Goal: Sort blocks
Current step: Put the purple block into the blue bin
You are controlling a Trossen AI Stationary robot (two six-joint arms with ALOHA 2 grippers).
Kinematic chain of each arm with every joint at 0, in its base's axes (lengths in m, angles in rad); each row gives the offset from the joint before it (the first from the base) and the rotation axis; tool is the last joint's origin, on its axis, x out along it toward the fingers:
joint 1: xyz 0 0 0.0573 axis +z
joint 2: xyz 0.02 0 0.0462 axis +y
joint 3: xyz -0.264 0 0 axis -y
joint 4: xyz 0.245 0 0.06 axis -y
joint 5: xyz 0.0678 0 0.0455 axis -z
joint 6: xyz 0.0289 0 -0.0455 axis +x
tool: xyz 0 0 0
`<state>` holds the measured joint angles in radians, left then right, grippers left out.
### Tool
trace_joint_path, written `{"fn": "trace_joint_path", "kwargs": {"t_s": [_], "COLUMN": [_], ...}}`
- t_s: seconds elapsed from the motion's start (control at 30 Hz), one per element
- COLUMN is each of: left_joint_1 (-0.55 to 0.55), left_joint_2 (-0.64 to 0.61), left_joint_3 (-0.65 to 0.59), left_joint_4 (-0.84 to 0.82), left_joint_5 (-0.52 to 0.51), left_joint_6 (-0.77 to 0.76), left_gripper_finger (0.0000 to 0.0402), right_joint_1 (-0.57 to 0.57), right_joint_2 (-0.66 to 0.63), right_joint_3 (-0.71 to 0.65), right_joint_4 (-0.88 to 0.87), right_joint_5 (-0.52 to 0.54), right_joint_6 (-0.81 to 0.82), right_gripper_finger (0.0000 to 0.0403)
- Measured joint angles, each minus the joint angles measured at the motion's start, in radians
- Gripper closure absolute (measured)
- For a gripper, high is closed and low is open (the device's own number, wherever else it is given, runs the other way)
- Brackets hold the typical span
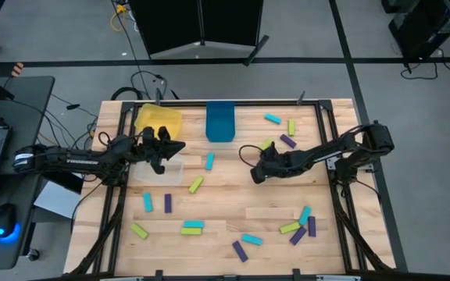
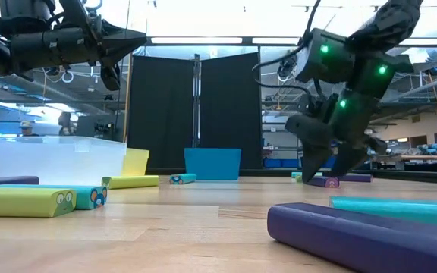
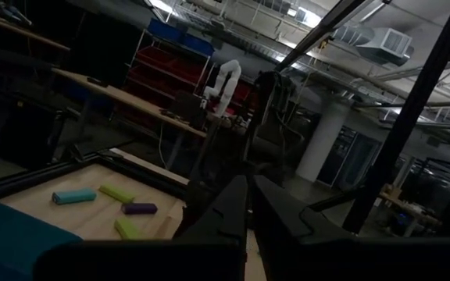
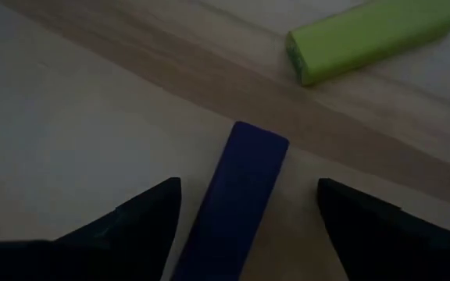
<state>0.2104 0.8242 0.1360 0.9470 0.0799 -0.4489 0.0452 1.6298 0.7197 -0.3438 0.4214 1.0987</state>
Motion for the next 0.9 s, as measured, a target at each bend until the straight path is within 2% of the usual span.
{"fn": "trace_joint_path", "kwargs": {"t_s": [0.13,0.27,0.6,0.9], "left_joint_1": [0.0,0.0,0.0,0.0], "left_joint_2": [0.0,0.0,0.0,0.0], "left_joint_3": [0.0,0.0,0.0,0.0], "left_joint_4": [0.0,0.0,0.0,0.0], "left_joint_5": [-0.004,-0.014,-0.04,-0.057], "left_joint_6": [0.0,0.005,0.023,0.022], "left_gripper_finger": [0.0371,0.0371,0.0371,0.0371], "right_joint_1": [0.002,0.001,0.007,0.034], "right_joint_2": [0.037,0.048,0.042,0.015], "right_joint_3": [0.004,0.004,0.002,-0.003], "right_joint_4": [0.006,0.0,-0.013,-0.017], "right_joint_5": [0.024,0.027,0.018,0.049], "right_joint_6": [0.027,0.055,0.054,0.045], "right_gripper_finger": [0.011,0.0143,0.0284,0.0284]}}
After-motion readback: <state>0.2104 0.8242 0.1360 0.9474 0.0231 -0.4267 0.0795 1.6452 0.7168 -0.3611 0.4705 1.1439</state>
